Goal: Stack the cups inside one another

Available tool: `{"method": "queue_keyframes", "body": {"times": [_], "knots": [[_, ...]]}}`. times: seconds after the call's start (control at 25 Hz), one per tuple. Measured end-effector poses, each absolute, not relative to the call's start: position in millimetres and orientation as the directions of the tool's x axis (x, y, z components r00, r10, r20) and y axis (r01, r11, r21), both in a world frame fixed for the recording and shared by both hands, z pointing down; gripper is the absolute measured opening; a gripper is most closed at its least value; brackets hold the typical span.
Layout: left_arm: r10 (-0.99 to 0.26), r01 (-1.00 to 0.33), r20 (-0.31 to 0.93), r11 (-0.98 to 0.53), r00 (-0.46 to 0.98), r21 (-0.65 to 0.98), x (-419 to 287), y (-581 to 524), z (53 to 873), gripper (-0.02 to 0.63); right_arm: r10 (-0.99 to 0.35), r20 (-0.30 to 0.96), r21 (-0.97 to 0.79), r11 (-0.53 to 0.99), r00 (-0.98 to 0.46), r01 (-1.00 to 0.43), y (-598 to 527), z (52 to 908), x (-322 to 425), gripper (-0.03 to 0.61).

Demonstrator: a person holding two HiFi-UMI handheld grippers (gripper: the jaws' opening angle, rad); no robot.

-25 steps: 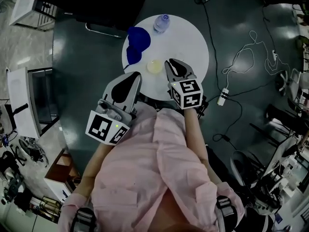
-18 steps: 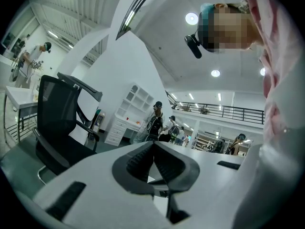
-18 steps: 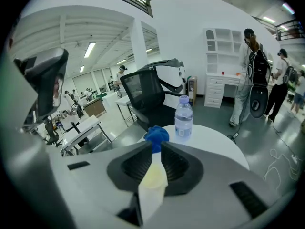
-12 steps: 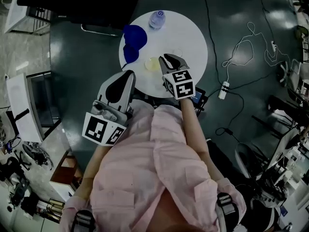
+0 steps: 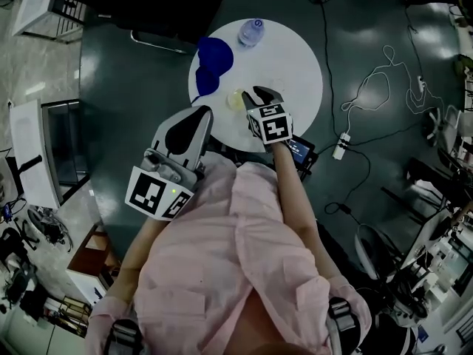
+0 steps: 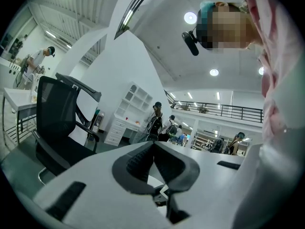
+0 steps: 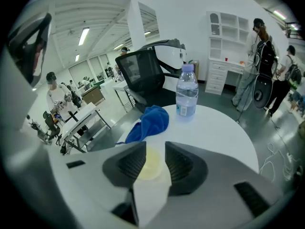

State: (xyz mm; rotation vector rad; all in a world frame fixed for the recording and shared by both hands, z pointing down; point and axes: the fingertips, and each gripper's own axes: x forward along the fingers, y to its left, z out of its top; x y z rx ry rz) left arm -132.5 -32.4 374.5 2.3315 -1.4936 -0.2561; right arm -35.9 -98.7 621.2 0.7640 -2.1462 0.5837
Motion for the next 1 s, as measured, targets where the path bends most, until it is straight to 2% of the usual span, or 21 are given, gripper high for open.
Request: {"method": "queue_keyframes", "body": {"times": [1.0], "knots": [[-0.917, -0.841, 0.037, -0.349, 0.398, 0.413, -149, -31, 375, 0.018, -0.159, 0.907, -0.152, 0.74, -0.39, -0.656, -86, 697, -30, 0.123]]}}
